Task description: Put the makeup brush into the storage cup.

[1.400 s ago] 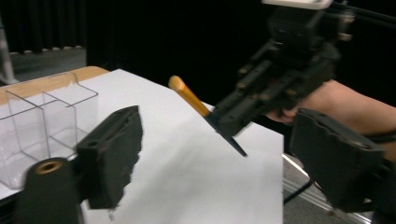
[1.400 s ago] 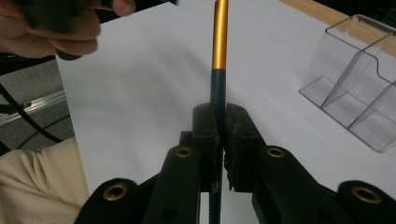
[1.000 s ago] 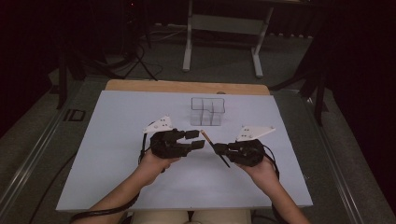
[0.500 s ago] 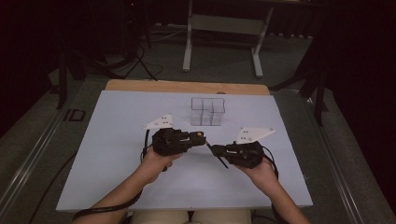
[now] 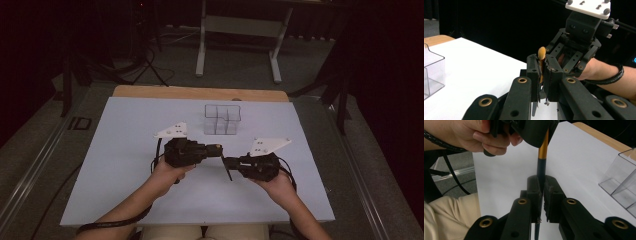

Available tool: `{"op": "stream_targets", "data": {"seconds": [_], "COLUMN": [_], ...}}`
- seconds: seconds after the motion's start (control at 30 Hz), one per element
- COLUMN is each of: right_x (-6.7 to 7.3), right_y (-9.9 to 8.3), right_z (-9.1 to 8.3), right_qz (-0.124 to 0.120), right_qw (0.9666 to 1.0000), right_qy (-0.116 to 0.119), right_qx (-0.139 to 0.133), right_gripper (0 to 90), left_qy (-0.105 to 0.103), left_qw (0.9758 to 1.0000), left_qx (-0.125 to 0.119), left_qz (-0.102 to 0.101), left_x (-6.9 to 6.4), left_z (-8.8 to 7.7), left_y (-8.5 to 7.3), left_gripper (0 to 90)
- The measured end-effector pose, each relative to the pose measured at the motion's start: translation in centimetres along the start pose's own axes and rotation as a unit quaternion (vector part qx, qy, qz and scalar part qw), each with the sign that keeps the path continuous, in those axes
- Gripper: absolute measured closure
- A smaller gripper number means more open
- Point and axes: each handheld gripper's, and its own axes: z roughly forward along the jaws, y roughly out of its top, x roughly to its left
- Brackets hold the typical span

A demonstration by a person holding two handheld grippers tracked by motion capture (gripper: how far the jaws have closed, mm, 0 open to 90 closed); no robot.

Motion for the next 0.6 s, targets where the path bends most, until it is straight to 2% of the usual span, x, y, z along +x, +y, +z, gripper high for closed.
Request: {"op": "stream_targets", "data": {"seconds": [0.1,0.3,0.4,0.6], "right_x": [0.0,-0.1,-0.2,-0.3], "right_y": [0.0,-0.4,-0.7,-1.2], "right_z": [-0.1,0.0,0.2,0.5], "right_qz": [0.001,0.012,0.014,0.019], "right_qw": [1.0000,0.9998,0.9998,0.9998], "right_qy": [0.001,0.013,0.012,0.007], "right_qx": [0.000,-0.006,-0.005,-0.001], "right_gripper": [83.5,79.7,74.7,71.7], "left_qy": [0.002,0.007,0.010,0.014], "left_qw": [0.9999,0.9998,0.9998,0.9997], "left_qx": [0.004,0.009,0.005,0.005], "left_qz": [0.011,0.014,0.014,0.021], "left_x": [-0.2,-0.3,-0.4,-0.6], "left_z": [0.1,0.2,0.2,0.2], "left_y": [0.1,0.2,0.5,1.1], "left_gripper": [85.2,85.3,85.3,85.3]}}
